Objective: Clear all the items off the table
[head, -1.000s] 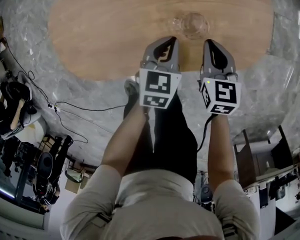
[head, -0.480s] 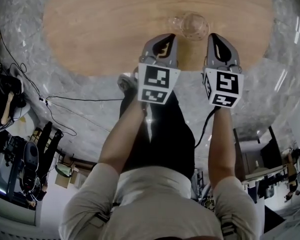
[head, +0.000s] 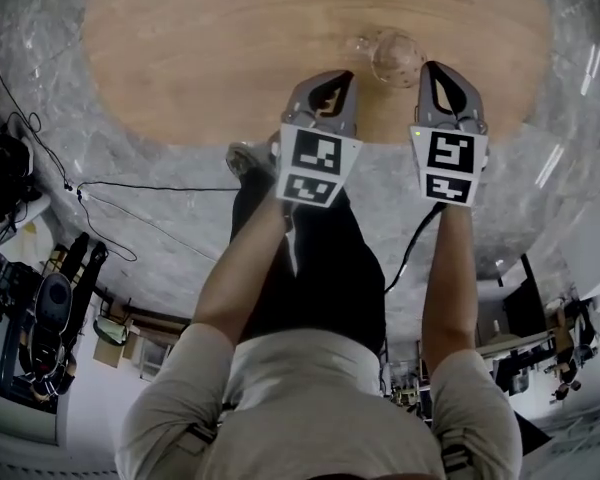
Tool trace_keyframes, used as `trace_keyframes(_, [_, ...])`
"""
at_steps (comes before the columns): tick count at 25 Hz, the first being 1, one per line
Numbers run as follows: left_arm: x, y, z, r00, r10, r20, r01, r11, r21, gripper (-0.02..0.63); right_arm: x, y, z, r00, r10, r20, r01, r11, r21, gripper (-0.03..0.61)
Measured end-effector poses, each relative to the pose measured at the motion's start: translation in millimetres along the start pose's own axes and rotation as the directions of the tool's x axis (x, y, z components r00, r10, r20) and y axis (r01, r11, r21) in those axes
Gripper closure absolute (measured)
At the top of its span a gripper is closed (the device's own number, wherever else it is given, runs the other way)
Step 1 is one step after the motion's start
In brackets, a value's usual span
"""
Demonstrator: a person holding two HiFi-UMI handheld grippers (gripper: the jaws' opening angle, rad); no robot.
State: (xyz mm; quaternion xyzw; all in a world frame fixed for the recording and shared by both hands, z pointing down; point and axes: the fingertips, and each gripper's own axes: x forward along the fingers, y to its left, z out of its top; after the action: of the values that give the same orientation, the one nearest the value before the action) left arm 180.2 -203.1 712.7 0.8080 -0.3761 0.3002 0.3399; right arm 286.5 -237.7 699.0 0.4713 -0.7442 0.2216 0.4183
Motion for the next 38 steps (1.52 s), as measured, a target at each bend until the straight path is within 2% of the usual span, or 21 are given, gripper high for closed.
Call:
trace_keyframes(2, [2.2, 5.9, -2.8, 1.000, 0.002, -0.003, -0.002, 1.000, -0.006, 0.592, 7.4, 1.9, 2.9, 1.000, 0.004, -0.009, -0.004, 1.000, -0.009, 0.568])
trace_keyframes(5, [3.8, 4.6, -1.2, 1.000, 0.003, -0.001, -0.003, 1.000, -0.014, 0.592, 11.1, -0.9, 3.8, 1.000, 0.013, -0.022, -0.013, 1.000, -0.022, 0.531])
trace_keyframes(38, [6.5, 8.8, -12.5, 1.000, -0.019, -0.022, 0.018, 1.000, -0.025, 0.593, 56.4, -1.4, -22.4, 0.991, -0.021, -0.136, 0.001, 0.990, -0.141, 0.537])
